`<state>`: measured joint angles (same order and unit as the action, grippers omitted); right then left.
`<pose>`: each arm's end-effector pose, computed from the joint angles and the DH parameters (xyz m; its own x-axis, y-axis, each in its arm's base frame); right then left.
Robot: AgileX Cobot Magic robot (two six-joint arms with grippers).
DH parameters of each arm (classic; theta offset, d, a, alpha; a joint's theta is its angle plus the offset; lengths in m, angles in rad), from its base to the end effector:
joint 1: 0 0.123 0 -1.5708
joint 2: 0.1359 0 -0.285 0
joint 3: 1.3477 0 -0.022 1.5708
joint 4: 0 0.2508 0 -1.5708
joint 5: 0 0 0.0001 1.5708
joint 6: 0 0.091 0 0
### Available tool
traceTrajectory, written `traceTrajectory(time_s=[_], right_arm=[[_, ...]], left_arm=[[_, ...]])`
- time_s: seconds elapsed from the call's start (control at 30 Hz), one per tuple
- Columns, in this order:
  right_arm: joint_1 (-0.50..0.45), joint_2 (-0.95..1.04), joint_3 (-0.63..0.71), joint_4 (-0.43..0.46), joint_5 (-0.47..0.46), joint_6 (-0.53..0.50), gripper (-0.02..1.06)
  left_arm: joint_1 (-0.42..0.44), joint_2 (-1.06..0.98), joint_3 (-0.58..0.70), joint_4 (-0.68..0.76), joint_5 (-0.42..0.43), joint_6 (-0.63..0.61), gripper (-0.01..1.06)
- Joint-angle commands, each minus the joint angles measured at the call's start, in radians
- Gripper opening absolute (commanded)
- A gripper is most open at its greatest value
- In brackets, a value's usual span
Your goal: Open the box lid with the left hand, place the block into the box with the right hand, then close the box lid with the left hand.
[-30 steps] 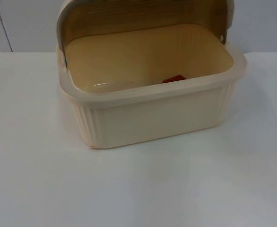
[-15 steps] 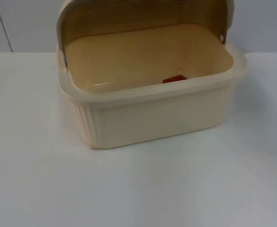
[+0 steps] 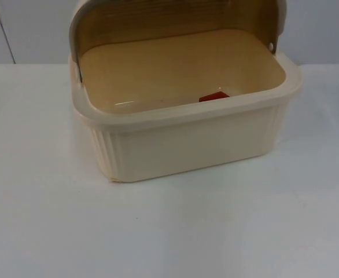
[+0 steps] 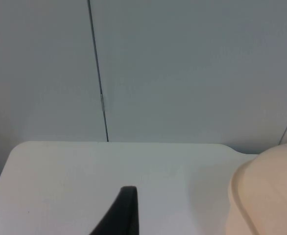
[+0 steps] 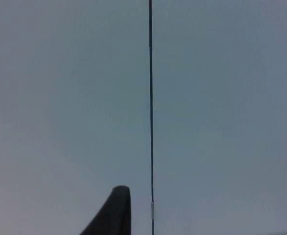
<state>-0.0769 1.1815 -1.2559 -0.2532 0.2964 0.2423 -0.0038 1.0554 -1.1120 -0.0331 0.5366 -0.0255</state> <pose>0.2613 -0.0268 0.4495 -0.1252 0.0093 -0.9921 0.1490 0.9888 -0.0095 0.2235 -0.0024 0.4105 -0.3830 -0.0525 -0.9222 -0.0012 0.9984 -0.0563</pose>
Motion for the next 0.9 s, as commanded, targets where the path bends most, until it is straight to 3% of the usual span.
traceTrajectory(time_s=[0.0, 0.13, 0.27, 0.37, 0.4, 0.43, 0.5, 0.87], right_arm=[[0.003, -0.009, -0.005, -0.006, 0.018, 0.000, 1.05], [0.003, 0.009, -0.005, 0.012, 0.119, 0.000, 1.05], [0.003, 0.034, -0.005, 0.120, 0.210, -0.010, 1.05], [0.005, 0.055, -0.005, 0.266, 0.268, -0.132, 1.05], [0.005, 0.057, -0.001, 0.342, 0.268, -0.192, 1.05], [0.005, 0.057, -0.001, 0.342, 0.268, -0.192, 1.05], [0.005, 0.057, 0.017, 0.470, 0.237, -0.323, 1.05], [0.005, 0.057, 0.082, 0.414, 0.230, -0.337, 1.05]], left_arm=[[0.004, -0.007, 0.002, -0.011, -0.014, -0.007, 1.05], [0.004, -0.007, 0.002, -0.011, -0.018, -0.007, 1.05], [0.004, -0.007, 0.002, -0.011, -0.018, -0.007, 1.05], [0.004, -0.007, 0.002, -0.013, -0.018, -0.007, 1.05], [0.004, -0.007, 0.002, -0.014, -0.018, -0.007, 1.05], [0.004, -0.007, 0.002, -0.014, -0.018, -0.007, 1.05], [0.004, -0.007, 0.002, -0.016, -0.018, -0.007, 1.05], [0.004, -0.007, 0.002, -0.016, 0.005, -0.007, 1.05]])
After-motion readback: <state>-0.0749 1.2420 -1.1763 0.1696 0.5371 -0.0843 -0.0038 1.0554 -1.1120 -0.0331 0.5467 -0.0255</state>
